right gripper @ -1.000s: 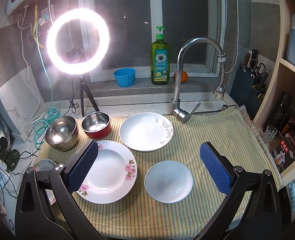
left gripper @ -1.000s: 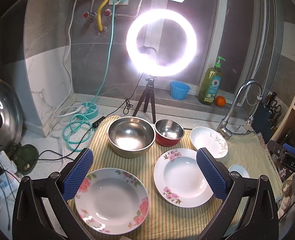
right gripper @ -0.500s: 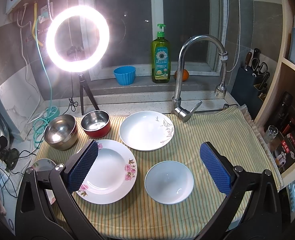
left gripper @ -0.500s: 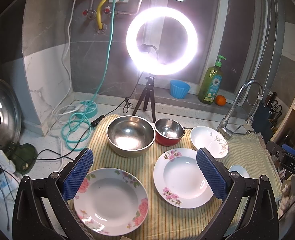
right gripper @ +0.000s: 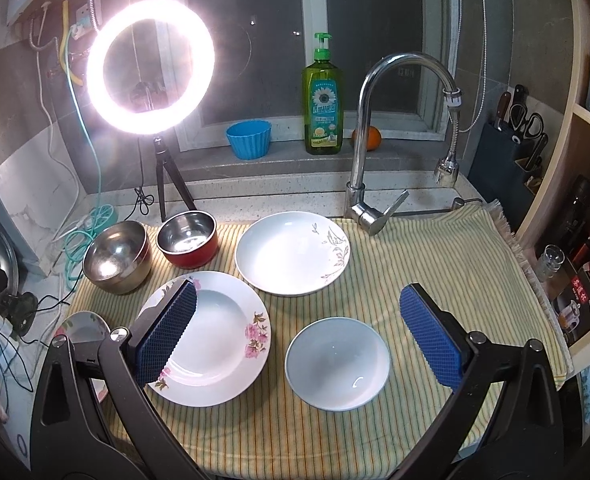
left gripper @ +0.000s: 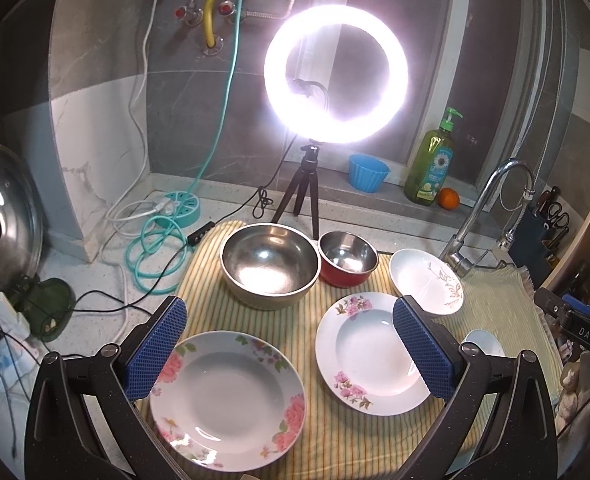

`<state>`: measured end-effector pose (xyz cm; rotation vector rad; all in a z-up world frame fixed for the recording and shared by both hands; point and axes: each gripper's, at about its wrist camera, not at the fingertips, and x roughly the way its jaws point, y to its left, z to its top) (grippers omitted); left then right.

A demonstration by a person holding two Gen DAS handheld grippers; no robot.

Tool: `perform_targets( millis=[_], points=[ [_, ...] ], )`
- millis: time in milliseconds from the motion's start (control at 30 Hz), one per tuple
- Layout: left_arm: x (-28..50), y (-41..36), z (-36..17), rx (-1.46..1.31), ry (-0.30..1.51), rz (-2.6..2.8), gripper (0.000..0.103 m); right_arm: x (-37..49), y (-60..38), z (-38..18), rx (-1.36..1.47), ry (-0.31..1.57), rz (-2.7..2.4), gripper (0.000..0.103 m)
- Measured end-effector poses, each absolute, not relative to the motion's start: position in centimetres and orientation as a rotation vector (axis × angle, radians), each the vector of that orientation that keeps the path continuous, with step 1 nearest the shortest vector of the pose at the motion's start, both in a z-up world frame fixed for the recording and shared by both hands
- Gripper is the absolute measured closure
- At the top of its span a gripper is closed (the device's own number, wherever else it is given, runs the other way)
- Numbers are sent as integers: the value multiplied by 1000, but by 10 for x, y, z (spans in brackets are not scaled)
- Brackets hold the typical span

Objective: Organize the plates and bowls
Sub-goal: 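Move the left gripper to the pink-flowered plate rim and close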

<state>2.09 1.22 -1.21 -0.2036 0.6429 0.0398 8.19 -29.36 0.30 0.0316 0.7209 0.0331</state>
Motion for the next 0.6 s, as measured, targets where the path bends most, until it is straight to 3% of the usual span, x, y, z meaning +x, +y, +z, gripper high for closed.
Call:
perform_targets(
  millis=[133,300,433,567,600],
  points=[
    [26,17,-17,-219,664,33,4,88,-296,-1,38,742,60,0],
    [34,18,-29,-243,715,-1,16,96,-304,-9,82,781,118,0],
    [40,18,-37,-265,750,-35,23,101,-307,-20,120,838,181,17],
    [48,16,-44,-272,782,-72,33,102,-304,-35,157,908,251,27],
    [51,15,-46,-274,791,-84,35,102,-302,-39,159,926,266,35]
  ],
)
